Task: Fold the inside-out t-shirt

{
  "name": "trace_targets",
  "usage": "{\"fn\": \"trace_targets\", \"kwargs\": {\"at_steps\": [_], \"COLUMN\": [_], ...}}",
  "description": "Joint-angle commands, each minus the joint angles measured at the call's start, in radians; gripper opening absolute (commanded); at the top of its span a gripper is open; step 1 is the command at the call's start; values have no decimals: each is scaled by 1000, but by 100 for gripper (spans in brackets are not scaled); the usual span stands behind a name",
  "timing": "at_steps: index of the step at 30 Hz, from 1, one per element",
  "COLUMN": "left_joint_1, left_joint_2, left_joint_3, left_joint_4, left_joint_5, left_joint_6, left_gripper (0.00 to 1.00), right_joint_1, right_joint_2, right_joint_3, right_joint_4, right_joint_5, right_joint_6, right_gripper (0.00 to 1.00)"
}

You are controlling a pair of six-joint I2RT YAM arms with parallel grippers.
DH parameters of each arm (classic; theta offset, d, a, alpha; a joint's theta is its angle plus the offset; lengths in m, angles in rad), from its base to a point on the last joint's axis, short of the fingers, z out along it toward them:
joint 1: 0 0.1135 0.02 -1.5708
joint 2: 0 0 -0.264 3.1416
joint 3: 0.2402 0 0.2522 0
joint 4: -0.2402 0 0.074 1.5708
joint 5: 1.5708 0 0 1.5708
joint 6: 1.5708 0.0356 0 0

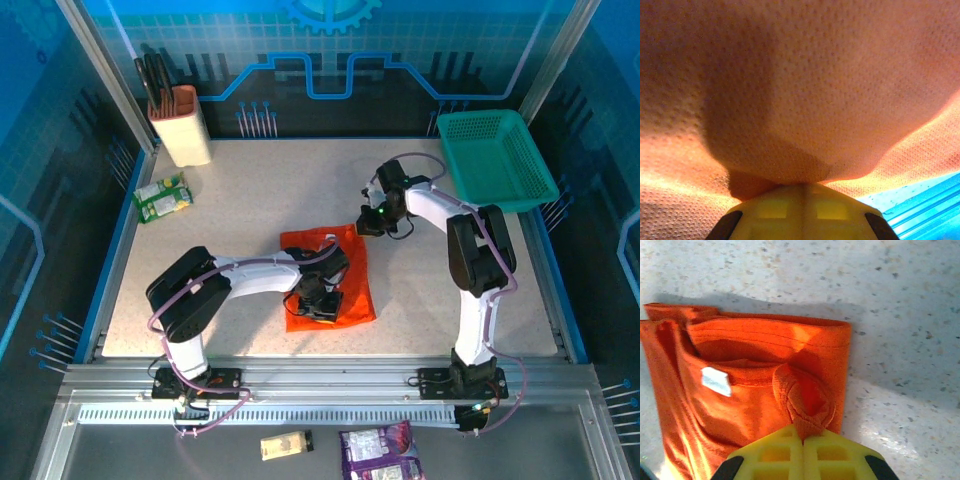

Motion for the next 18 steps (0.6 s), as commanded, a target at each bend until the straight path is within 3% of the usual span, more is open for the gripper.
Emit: {"fn": "trace_targets", "kwargs": {"at_steps": [1,12,16,18], "left_joint_1": [-6,-6,-6,-6], "left_joint_2": [46,0,-21,-31], "left_joint_3": [-62,-86,-70,-63], "left_joint_4": [-20,-21,-24,-26], "left_joint_5": [-34,-56,-66,-68], "left_joint_6": [3,-15,-23,-26], "left_gripper": [3,4,5,6], "right_joint_1": [-7,-43,-46,-49], "right_joint_2": [-41,93,145,145], "right_joint_3": [36,67,94,92], "right_joint_4": [18,121,81,80], "right_joint_5": [-64,-149,-99,-92], "right_joint_6": [-41,-23,-8,4], "right_gripper": [0,0,0,9]}}
